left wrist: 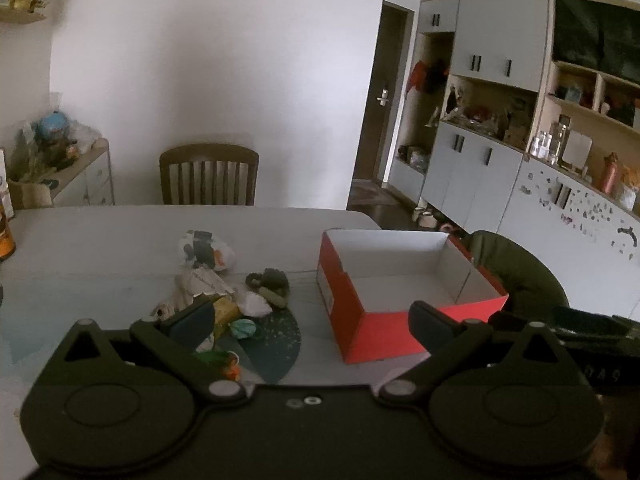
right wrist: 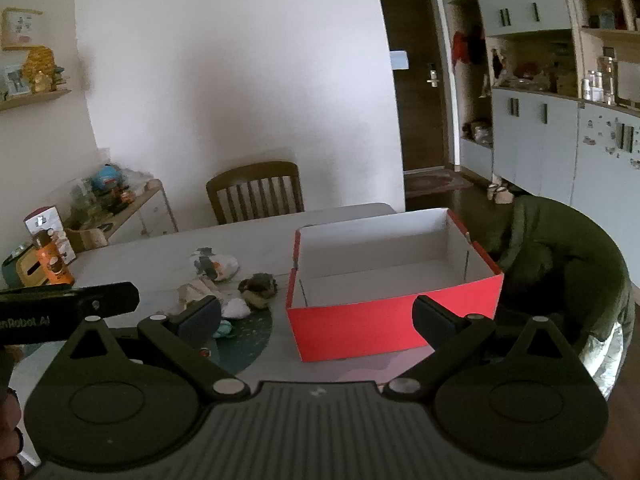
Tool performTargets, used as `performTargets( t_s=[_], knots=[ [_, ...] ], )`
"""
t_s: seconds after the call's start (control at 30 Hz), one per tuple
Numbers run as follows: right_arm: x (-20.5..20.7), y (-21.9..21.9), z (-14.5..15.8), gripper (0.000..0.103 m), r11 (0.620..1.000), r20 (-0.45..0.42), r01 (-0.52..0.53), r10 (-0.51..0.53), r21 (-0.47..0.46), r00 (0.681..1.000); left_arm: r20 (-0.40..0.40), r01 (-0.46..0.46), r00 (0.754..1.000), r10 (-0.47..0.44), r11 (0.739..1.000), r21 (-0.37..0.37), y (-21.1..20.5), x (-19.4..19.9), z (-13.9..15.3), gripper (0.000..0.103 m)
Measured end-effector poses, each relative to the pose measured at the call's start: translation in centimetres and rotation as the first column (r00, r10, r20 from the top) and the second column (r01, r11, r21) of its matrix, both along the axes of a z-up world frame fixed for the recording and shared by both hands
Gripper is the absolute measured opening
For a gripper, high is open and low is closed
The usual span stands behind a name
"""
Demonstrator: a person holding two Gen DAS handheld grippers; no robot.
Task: Organize objects
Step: 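Move both grippers toward the pile of items on the table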
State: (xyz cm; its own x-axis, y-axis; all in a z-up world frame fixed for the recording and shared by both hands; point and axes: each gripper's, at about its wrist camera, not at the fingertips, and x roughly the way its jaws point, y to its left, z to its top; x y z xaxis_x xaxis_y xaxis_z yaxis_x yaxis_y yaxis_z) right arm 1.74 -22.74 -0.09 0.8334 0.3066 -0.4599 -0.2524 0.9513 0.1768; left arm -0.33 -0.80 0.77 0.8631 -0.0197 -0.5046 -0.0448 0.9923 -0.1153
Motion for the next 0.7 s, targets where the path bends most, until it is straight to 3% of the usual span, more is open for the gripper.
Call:
performTargets(
  t_s=[0.3,0.7],
  knots=[
    [0.4,0.5,-0.3,0.102,0.997,-0.006,-0.079,0.079,-0.006,0.997,-0.014,-0.042,0.999,0.042,0.999,0.019,0.1,-0.2,-0.2,0.102],
    [2.3,3.8,-0.6,0.102,0.992,-0.028,-0.122,0.121,-0.039,0.992,-0.057,-0.047,0.997,0.046,0.999,-0.006,4.1,2.6,-2.0,0.102]
  ],
)
